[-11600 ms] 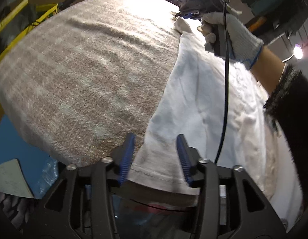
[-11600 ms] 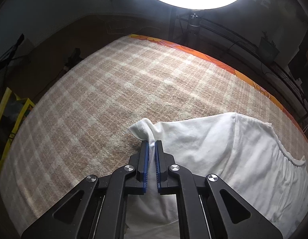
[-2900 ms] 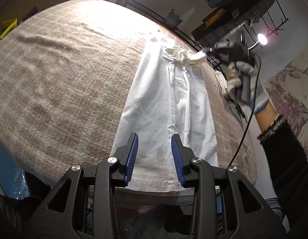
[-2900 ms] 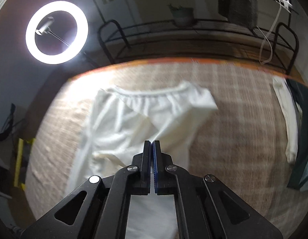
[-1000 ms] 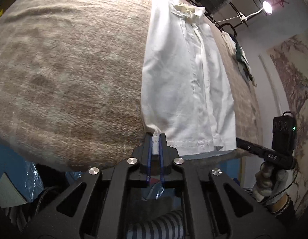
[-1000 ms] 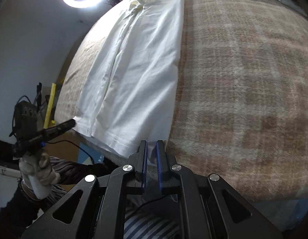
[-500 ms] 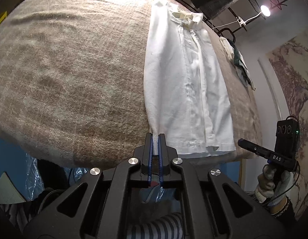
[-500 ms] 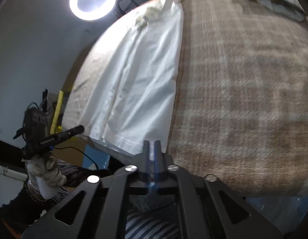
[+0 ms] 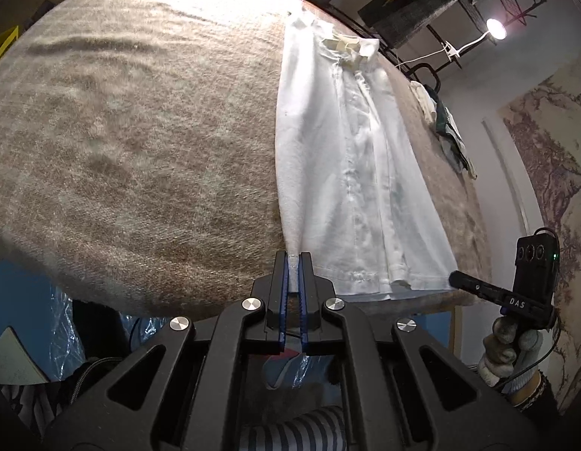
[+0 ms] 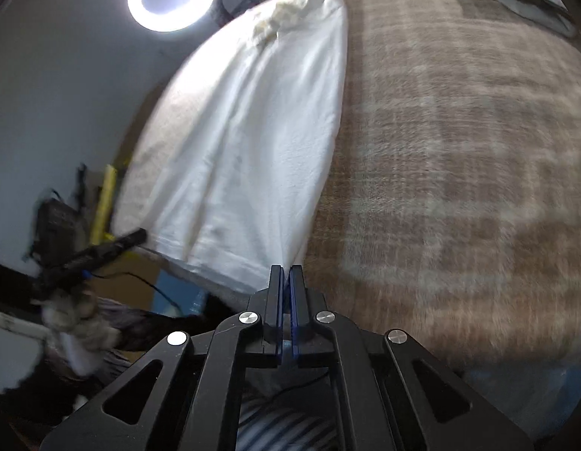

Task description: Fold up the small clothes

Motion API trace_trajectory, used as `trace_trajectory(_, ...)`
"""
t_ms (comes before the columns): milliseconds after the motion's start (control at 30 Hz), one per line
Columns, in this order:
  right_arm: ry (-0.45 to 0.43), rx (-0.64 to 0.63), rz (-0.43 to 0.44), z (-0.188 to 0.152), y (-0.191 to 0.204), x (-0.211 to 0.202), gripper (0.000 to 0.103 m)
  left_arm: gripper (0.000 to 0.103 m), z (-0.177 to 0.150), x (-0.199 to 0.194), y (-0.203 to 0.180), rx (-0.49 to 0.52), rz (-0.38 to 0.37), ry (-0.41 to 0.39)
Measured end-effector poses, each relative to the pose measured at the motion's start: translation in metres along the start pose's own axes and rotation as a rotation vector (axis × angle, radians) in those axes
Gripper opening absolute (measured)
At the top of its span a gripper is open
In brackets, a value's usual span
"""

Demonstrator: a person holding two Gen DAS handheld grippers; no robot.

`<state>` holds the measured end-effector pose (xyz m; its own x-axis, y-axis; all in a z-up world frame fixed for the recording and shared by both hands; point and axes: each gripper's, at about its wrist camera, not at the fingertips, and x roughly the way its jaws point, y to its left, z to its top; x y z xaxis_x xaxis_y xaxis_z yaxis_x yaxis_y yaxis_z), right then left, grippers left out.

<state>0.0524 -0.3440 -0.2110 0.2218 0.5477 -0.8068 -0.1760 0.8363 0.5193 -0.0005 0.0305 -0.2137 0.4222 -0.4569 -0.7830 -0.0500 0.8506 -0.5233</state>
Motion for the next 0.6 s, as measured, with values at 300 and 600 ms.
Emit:
trace_trajectory(300, 0.065, -0.007, -0.024, 0.000, -0.008, 0.016, 0.009, 0.005, -0.002, 0.006, 0.006, -0.010, 0.014, 0.031)
trace_trajectory(600, 0.071, 0.046, 0.073, 0.002, -0.013, 0.027, 0.029, 0.021, 0.010, 0.018, 0.013, -0.049, -0.002, 0.058)
